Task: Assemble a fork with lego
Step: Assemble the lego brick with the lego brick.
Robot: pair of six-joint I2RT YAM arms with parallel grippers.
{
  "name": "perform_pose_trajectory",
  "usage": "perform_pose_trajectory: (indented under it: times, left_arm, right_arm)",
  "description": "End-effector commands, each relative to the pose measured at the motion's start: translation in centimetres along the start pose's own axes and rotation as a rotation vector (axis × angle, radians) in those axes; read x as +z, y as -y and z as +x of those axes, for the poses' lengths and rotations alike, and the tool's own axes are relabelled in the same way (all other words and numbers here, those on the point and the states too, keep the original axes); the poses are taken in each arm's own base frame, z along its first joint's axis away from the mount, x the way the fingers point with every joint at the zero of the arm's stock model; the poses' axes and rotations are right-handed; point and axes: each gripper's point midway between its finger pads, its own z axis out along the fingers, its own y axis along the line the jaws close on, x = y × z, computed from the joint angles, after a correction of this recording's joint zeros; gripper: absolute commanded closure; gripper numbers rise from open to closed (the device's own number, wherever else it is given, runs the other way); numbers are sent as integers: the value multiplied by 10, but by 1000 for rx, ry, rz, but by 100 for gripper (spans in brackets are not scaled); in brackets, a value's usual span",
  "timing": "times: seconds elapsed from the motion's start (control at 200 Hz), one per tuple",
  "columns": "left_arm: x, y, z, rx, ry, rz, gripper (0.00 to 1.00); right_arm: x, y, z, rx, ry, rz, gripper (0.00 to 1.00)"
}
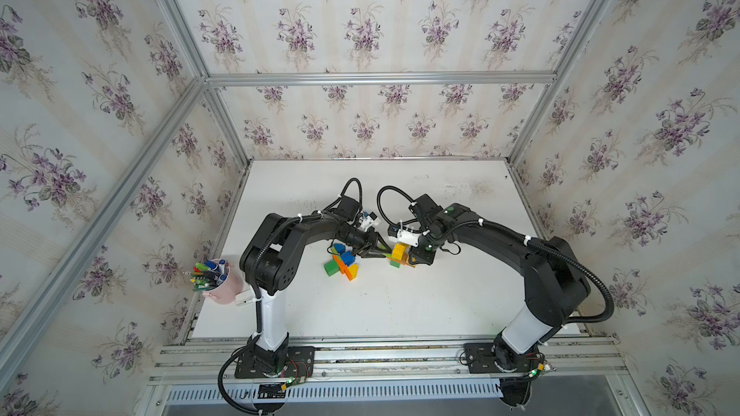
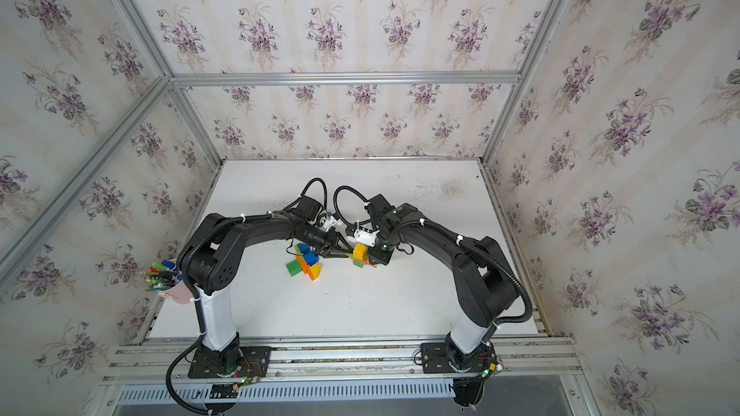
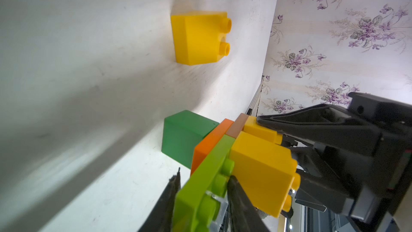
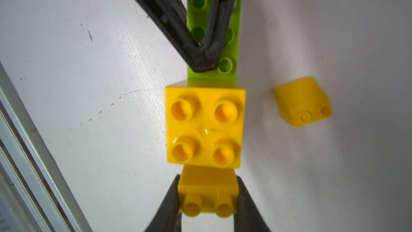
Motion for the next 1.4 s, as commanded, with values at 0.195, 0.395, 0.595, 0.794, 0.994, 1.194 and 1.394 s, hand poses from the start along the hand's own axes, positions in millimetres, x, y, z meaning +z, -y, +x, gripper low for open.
perform_pose_trajectory:
  times: [0.195,0.395,0.595,0.794,0.994,1.194,1.394]
  left_arm:
    - [2,-38,2,-62,30,-164,64]
    - [3,-46,6,-78,21,-179,65]
    - [3,-51,8,-87,19,-187,65]
    - [-2,-41,6,-68,27,-185,63]
    - [-5,-34,2,-57,33,-177,62]
    - [-7,-27,1,-50,40,-159,57]
    - [-8,-17,-2,-30,47,-130,52]
  right_arm:
    - [7,5,9,2,-60,57,91]
    - [7,6,9,-23,-35,102,89]
    - [14,0,16,-20,-48,73,87]
    - [5,0,2,-19,-13,55,87]
    - [4,1,-1,-11,-24,54,87]
    - [0,0,-7,-14,5,48,84]
    - [-6,-4,-15,-16,43,29,76]
